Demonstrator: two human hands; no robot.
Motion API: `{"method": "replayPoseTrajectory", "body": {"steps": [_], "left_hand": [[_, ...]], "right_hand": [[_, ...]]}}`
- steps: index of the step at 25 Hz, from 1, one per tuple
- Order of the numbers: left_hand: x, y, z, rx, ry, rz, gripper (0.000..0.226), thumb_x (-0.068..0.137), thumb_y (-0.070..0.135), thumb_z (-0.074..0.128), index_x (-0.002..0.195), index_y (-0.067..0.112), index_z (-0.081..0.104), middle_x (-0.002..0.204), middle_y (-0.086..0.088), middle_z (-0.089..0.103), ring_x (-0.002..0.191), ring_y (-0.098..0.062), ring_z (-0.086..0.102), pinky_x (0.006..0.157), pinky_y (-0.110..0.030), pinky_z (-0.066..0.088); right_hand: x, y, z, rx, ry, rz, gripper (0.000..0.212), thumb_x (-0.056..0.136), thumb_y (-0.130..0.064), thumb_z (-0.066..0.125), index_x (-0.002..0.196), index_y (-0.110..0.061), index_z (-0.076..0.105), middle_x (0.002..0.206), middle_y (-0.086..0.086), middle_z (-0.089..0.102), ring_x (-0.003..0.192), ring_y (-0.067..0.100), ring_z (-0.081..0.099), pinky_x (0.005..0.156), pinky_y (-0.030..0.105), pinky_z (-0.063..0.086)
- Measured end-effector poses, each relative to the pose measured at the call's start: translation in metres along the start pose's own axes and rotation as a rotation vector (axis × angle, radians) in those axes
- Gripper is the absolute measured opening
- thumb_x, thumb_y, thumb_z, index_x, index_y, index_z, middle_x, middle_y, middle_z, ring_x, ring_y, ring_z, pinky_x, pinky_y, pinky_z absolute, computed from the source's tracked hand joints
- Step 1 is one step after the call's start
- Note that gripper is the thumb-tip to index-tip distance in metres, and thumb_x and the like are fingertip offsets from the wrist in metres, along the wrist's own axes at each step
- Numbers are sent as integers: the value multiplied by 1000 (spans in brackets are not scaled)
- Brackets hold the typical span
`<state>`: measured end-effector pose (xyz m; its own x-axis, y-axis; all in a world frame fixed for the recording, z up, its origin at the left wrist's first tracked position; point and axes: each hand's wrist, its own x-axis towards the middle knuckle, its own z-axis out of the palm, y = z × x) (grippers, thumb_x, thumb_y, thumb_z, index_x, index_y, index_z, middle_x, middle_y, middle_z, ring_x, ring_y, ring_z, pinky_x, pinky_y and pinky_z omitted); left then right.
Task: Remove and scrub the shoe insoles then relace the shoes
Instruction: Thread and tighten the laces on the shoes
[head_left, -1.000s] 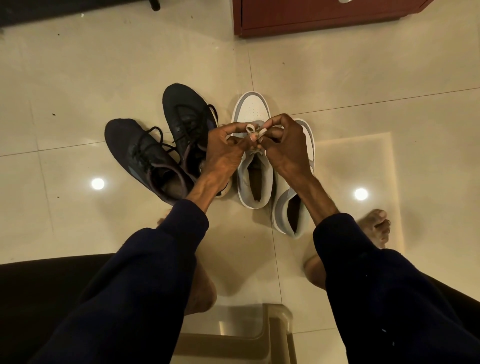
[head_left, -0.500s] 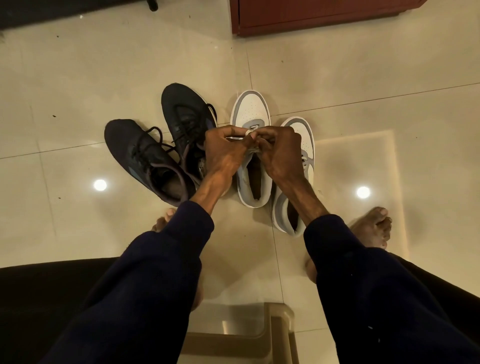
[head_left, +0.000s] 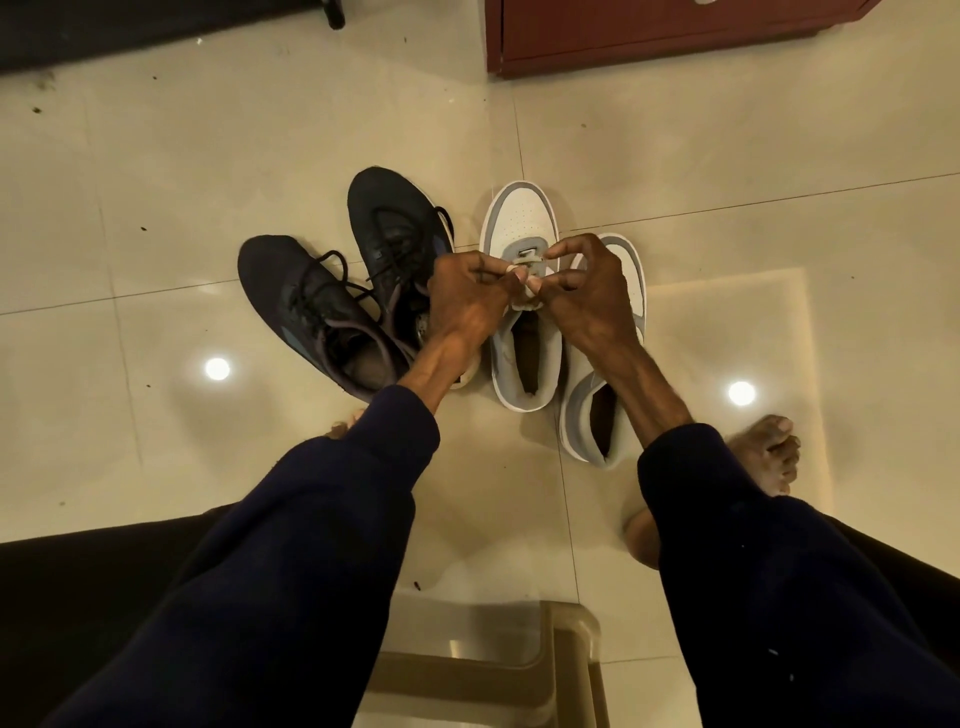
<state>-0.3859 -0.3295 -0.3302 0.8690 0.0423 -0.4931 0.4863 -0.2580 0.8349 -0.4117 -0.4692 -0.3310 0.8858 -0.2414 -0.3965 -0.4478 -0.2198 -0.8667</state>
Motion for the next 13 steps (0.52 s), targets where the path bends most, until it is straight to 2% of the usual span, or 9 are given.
{"method": "replayPoseTrajectory", "body": {"steps": [2,4,8,11,13], "left_hand": [[3,1,2,-41,24,-62,10,86,6,81,80,13,77,73,-2,76,64,-12,74,62,-22,58],[4,3,3,-54,36,-116,13,86,6,81,77,15,77,72,-2,76,64,-11,73,63,-23,58],[5,0,1,-128,20,-220,14,86,10,81,73,14,77,70,-4,76,64,-14,73,64,-25,58],[10,-5,-1,-203,0,-337,9,85,18,83,81,11,79,82,-11,78,79,-28,77,78,-38,64],[12,-9,-2,-213,0,-381,10,86,21,83,84,12,78,86,-9,79,85,-28,77,83,-41,64]], "right_hand": [[-2,1,-2,22,-47,13,23,82,-8,82,101,-13,70,93,1,76,80,8,75,73,23,60],[-4,3,-1,-60,-55,-42,28,75,-12,89,100,-13,75,95,-2,76,85,7,73,80,20,58],[-10,4,3,-136,34,-111,22,76,-15,88,96,-14,78,89,-10,73,83,-3,69,81,13,55],[-14,1,5,-148,79,-175,7,87,-16,79,92,-13,79,83,-11,73,82,-3,68,79,16,55],[-16,0,6,-152,116,-180,7,89,-19,76,91,-13,78,84,-10,73,82,0,68,79,17,54]]}}
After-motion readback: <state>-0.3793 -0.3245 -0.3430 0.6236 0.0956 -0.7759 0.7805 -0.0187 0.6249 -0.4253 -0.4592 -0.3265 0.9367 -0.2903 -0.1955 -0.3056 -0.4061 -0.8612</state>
